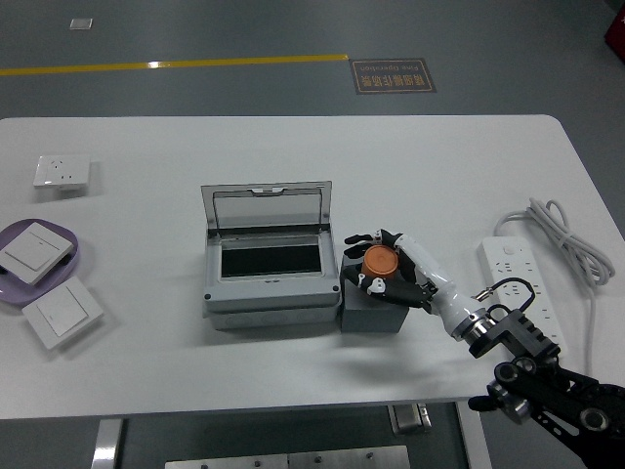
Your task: Pick up the cylinder from the cube,place it in the box,flap close box
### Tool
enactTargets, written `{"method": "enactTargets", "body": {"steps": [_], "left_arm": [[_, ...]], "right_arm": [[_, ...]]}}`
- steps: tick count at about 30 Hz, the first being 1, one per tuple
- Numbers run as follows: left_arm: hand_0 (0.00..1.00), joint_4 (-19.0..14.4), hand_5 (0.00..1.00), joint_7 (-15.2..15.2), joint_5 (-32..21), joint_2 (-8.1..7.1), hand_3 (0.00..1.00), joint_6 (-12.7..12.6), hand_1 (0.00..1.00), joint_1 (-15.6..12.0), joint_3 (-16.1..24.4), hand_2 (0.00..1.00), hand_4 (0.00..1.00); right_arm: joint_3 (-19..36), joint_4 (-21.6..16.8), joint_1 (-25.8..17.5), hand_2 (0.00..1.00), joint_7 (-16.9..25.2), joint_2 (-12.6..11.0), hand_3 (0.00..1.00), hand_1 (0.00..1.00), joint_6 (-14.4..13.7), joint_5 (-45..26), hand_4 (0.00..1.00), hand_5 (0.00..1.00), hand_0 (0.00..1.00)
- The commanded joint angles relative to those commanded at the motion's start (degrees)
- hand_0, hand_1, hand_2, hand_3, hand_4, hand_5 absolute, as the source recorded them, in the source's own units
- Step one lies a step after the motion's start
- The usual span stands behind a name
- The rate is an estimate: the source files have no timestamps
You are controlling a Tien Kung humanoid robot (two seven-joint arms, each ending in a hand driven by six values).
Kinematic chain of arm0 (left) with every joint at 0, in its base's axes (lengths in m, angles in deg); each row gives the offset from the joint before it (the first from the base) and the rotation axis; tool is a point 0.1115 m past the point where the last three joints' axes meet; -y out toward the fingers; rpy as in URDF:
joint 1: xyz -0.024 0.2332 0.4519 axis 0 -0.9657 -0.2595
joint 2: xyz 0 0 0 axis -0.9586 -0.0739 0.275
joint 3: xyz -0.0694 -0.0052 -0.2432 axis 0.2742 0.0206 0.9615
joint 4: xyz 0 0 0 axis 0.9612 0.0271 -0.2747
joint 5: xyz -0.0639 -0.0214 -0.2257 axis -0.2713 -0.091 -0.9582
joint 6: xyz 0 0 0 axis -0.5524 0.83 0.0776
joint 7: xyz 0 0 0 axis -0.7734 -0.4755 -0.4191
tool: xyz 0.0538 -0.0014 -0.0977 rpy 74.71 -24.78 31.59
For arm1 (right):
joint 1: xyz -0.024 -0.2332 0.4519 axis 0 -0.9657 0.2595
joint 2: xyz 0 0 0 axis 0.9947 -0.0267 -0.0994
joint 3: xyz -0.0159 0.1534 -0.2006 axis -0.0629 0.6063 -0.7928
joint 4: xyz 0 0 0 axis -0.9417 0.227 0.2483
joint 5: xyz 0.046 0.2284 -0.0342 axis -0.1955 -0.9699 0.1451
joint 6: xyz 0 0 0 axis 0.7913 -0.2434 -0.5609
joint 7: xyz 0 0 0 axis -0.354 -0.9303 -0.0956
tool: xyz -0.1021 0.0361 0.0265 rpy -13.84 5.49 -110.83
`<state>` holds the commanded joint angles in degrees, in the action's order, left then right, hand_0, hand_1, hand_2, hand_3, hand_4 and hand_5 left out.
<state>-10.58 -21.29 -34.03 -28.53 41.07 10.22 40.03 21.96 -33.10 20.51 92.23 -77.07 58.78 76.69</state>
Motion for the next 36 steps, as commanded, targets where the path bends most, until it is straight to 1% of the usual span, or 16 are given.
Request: {"method": "enactTargets", "body": {"steps": [6,7,12,13,18,19,24,25,28,30,31,33,36], "left_arm": [[0.577,0.0,0.215,0.0,0.1,0.02,0.627,0.0,0.631,0.0,0.1,0.609,0.695],[0.577,0.0,0.213,0.0,0.1,0.02,0.626,0.0,0.631,0.0,0.1,0.609,0.694],[0.577,0.0,0.213,0.0,0.2,0.03,0.626,0.1,0.631,0.0,0.4,0.609,0.694],[0.576,-0.1,0.214,0.0,0.3,0.04,0.626,0.1,0.631,0.0,0.4,0.609,0.694],[0.576,-0.1,0.214,0.1,0.3,0.06,0.626,0.1,0.631,0.1,0.6,0.609,0.694],[0.576,-0.1,0.215,0.1,0.3,0.06,0.625,0.1,0.63,0.1,0.6,0.609,0.695],[0.576,0.0,0.215,0.3,0.2,0.12,0.625,0.2,0.63,0.0,0.6,0.609,0.695],[0.576,0.0,0.212,0.3,0.1,0.15,0.626,0.2,0.63,0.0,0.6,0.61,0.694],[0.576,0.0,0.212,0.3,0.1,0.19,0.626,0.2,0.63,0.0,0.5,0.61,0.694],[0.576,0.0,0.212,0.3,0.1,0.18,0.626,0.2,0.63,0.0,0.6,0.61,0.694],[0.578,0.0,0.215,0.3,0.1,0.16,0.626,0.2,0.629,0.0,0.6,0.609,0.696],[0.578,0.0,0.215,0.3,0.1,0.11,0.626,0.2,0.629,0.0,0.6,0.609,0.696],[0.578,0.0,0.215,0.2,0.0,0.05,0.626,0.2,0.629,0.1,0.5,0.609,0.696]], "right_arm": [[0.0,0.0,-0.1,0.579,-0.2,0.1,0.638,0.636,-0.2,-0.2,0.572,0.123,0.586],[0.1,0.0,-0.1,0.577,-0.2,0.1,0.64,0.641,-0.3,-0.1,0.294,0.019,0.67],[0.1,-0.3,-0.2,0.577,-0.6,0.1,0.64,0.641,-0.8,0.2,0.294,0.019,0.67],[0.1,-0.4,-0.2,0.533,-0.7,0.1,0.57,0.628,-1.0,0.3,0.199,0.002,0.673],[0.4,-1.4,-0.3,0.533,-1.1,0.0,0.57,0.628,-2.4,1.4,0.199,0.002,0.673],[0.6,-1.7,-0.4,0.506,-1.1,0.0,0.512,0.592,-2.7,1.8,0.053,0.002,0.551],[3.6,-4.4,-1.3,0.506,-1.5,0.7,0.512,0.592,-5.3,3.6,0.053,0.002,0.551],[4.2,-5.3,-1.4,0.459,-1.5,0.9,0.408,0.531,-5.8,3.5,0.055,0.002,0.496],[5.5,-8.2,-1.3,0.459,-1.5,1.2,0.408,0.531,-7.0,3.0,0.055,0.002,0.496],[5.8,-10.3,-0.6,0.459,-2.0,1.3,0.408,0.531,-7.6,2.7,0.055,0.002,0.496],[5.9,-11.5,-0.2,0.42,-2.3,1.3,0.361,0.479,-7.8,2.7,0.096,0.002,0.486],[5.4,-13.7,1.3,0.42,-3.4,1.6,0.361,0.479,-8.0,3.1,0.096,0.002,0.486],[4.1,-15.7,3.8,0.42,-5.2,2.6,0.361,0.479,-7.8,4.2,0.096,0.002,0.486]]}}
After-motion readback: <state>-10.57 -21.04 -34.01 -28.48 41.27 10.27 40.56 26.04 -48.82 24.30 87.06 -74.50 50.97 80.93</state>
